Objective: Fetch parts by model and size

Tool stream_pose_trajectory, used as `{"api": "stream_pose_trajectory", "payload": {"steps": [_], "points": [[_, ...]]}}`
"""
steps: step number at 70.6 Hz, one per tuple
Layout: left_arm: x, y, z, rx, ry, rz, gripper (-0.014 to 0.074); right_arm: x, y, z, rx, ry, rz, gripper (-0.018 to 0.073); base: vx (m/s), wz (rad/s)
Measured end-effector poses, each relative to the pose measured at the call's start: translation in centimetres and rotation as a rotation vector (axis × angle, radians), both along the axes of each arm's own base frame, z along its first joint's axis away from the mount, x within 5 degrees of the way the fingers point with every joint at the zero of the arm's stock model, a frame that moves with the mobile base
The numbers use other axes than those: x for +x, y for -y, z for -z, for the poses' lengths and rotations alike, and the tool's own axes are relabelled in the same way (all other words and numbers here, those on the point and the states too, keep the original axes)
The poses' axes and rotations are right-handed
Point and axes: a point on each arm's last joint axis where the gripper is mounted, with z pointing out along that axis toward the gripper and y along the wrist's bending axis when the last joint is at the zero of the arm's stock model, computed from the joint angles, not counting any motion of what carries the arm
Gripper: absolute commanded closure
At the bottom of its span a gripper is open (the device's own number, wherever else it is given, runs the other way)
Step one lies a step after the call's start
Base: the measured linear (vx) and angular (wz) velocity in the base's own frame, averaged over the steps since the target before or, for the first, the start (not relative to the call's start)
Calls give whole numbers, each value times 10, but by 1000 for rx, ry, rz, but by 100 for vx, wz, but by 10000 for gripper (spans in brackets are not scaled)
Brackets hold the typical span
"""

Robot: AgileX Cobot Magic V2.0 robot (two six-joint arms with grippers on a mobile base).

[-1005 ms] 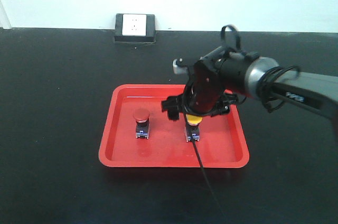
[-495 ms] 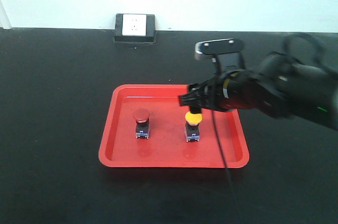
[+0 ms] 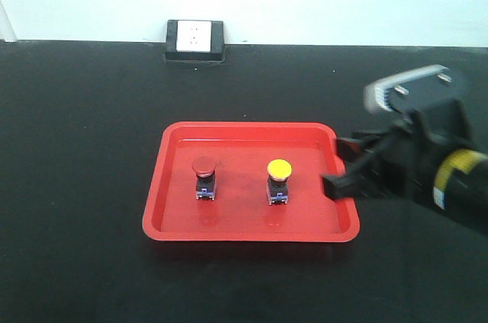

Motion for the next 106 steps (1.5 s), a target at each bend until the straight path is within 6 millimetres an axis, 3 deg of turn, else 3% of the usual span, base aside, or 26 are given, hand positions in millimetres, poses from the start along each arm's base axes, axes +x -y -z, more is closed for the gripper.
{"api": "stream_pose_trajectory", "payload": {"steps": [25,45,58,106], "points": [[0,0,0,0,2,1,603,-76,44,-1,67,186,-9,567,0,0],[0,0,-1,0,6,3,603,-117,72,20,103,259,28,564,0,0],[0,0,-1,0,6,3,603,-126,79,28,102,262,52,564,0,0],[0,0,-1,0,7,4,603,-126,80,30,92,247,63,564,0,0]]}}
